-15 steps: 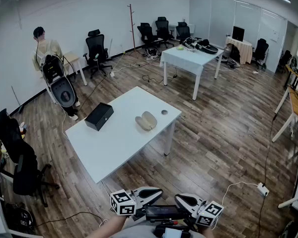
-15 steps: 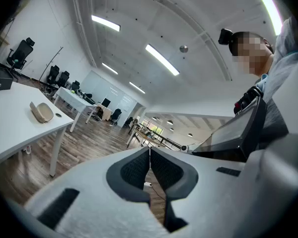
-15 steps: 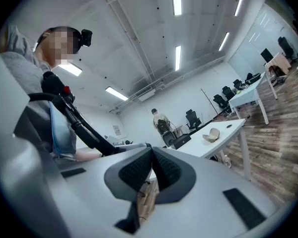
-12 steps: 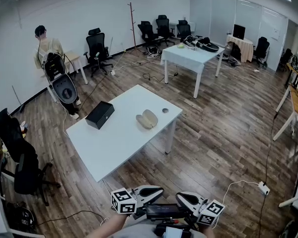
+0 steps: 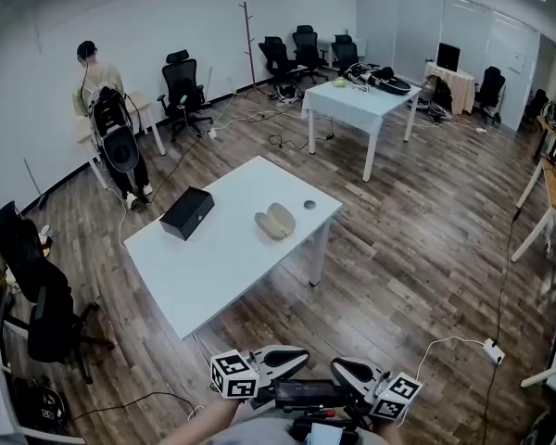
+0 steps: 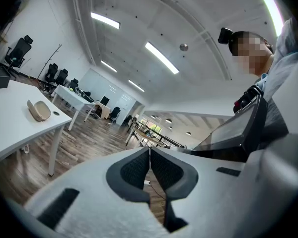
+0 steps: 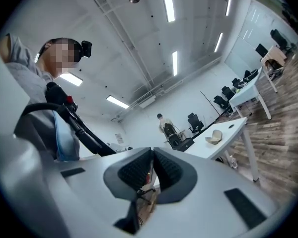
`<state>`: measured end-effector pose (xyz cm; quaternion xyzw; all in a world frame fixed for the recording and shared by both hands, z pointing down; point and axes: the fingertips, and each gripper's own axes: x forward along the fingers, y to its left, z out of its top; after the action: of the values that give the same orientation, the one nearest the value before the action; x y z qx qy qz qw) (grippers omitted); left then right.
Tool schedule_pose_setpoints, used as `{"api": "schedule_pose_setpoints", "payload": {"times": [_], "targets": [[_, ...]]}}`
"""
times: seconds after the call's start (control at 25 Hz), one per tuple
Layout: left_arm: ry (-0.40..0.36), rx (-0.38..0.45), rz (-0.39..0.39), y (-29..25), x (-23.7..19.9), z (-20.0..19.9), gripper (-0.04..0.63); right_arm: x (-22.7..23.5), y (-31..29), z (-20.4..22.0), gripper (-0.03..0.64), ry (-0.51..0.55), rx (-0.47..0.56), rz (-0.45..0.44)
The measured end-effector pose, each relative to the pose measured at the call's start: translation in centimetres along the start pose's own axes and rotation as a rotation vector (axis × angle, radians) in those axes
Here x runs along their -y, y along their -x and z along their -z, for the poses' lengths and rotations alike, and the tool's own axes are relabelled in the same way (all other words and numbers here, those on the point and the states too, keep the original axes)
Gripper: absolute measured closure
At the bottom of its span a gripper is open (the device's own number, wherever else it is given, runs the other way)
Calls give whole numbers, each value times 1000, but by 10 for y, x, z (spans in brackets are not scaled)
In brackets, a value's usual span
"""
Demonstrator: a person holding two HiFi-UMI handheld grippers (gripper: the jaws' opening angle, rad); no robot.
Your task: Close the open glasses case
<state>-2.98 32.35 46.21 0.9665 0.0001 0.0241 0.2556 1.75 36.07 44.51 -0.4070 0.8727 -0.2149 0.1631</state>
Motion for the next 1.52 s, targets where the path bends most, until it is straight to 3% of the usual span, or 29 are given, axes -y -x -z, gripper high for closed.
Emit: {"api": "schedule_pose_setpoints", "payload": {"times": [0.48,0.76,1.08,1.52], "targets": [[-16,-8,6,-9,2,0,574,3,2,1,583,7,-19,-25],[17,-3,-42,2,0,8,574,8,-2,4,581,-36,-40,-16],[44,52,-109,13,-48,-17,574,40,-33,-13,581,-28,-51,-12],[44,75,-92,5,-144,-83,574,104,-108,-37,581,-53,-84,16]]}}
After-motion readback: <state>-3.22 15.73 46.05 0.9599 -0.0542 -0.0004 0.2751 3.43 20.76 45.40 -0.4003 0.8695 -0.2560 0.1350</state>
